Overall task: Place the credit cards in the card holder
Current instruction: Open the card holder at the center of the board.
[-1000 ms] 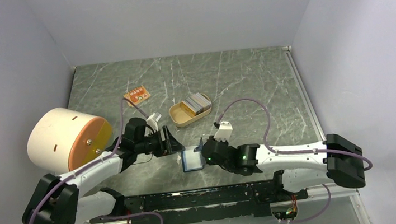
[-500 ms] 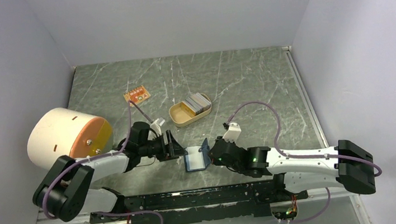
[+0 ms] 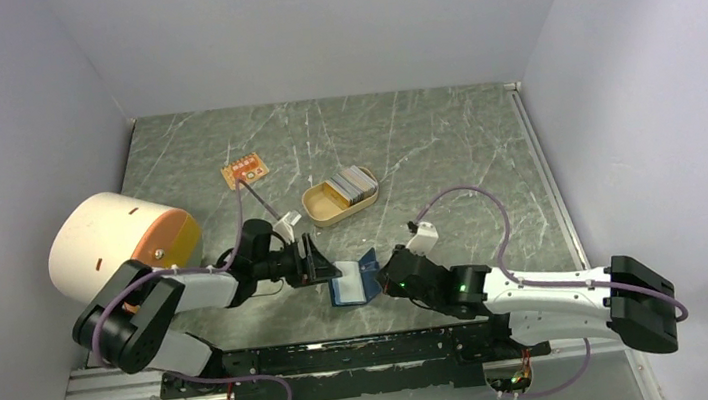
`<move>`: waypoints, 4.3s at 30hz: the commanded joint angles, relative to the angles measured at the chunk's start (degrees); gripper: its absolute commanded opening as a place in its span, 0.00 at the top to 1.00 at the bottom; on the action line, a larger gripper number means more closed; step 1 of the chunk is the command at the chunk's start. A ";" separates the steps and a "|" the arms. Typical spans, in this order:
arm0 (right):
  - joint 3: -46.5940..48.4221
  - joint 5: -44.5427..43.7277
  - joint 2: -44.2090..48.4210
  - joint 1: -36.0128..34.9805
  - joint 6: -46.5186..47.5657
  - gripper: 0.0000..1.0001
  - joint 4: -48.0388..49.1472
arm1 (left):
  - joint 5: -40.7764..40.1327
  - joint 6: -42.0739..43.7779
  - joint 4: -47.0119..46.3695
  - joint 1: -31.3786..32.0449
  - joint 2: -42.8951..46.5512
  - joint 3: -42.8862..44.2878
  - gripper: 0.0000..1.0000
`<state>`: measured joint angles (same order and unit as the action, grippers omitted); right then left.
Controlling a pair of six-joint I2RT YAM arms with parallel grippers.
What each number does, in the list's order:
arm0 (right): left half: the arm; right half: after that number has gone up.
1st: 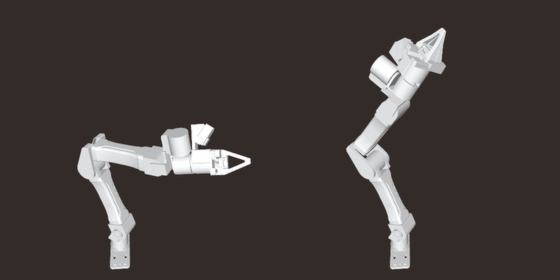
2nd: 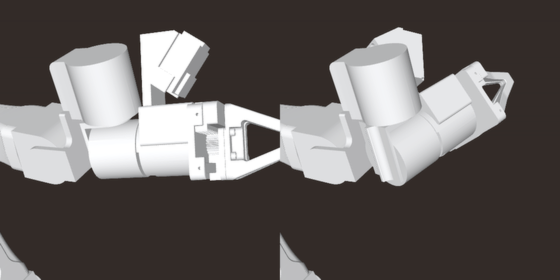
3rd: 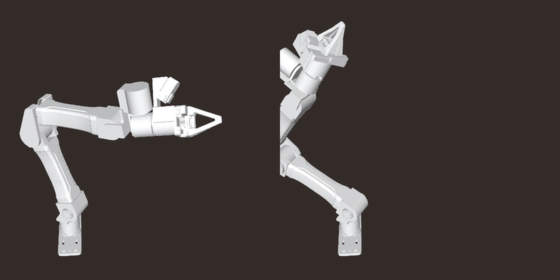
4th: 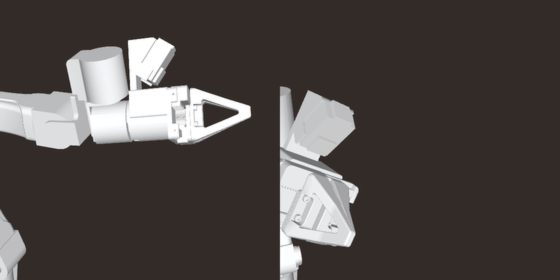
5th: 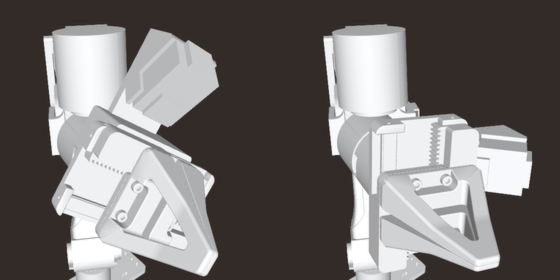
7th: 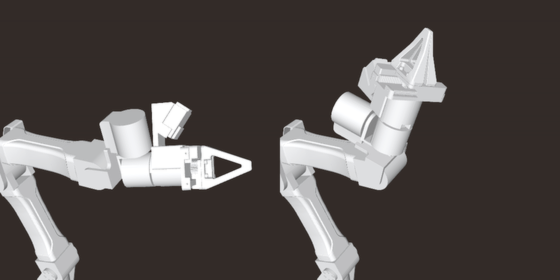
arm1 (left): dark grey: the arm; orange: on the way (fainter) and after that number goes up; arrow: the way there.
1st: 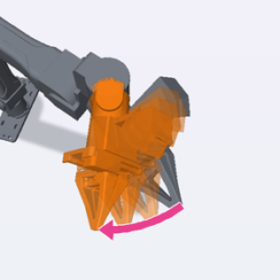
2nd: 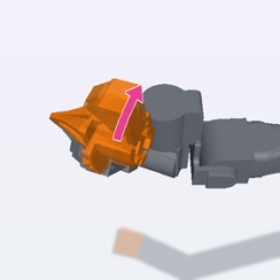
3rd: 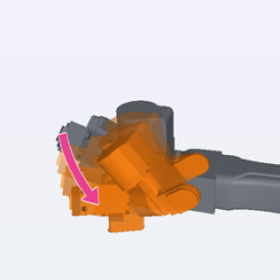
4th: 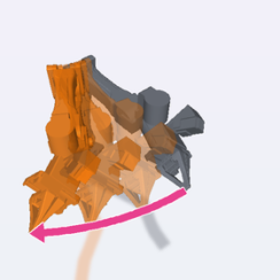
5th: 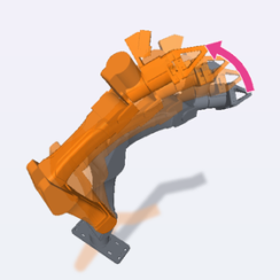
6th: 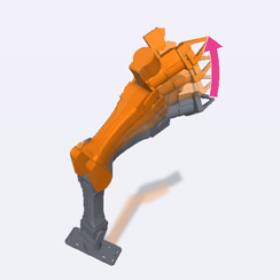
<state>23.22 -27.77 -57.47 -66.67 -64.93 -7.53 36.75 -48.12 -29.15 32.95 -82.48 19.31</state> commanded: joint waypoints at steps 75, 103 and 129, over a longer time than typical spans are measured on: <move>9.69 6.78 -18.03 3.06 9.62 0.41 -5.15 | -9.84 3.85 27.79 4.05 11.62 9.26 0.88; 17.38 12.16 -14.46 2.15 10.62 0.41 -2.00 | -11.06 4.92 27.81 4.05 10.76 9.87 0.90; 20.11 2.41 -28.07 3.91 8.27 0.43 -9.23 | -11.17 4.22 27.83 4.05 12.01 9.20 0.91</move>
<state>44.40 -21.41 -87.09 -63.29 -56.29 -11.90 25.91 -43.97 -0.58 36.60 -71.88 27.51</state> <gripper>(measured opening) 0.579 0.092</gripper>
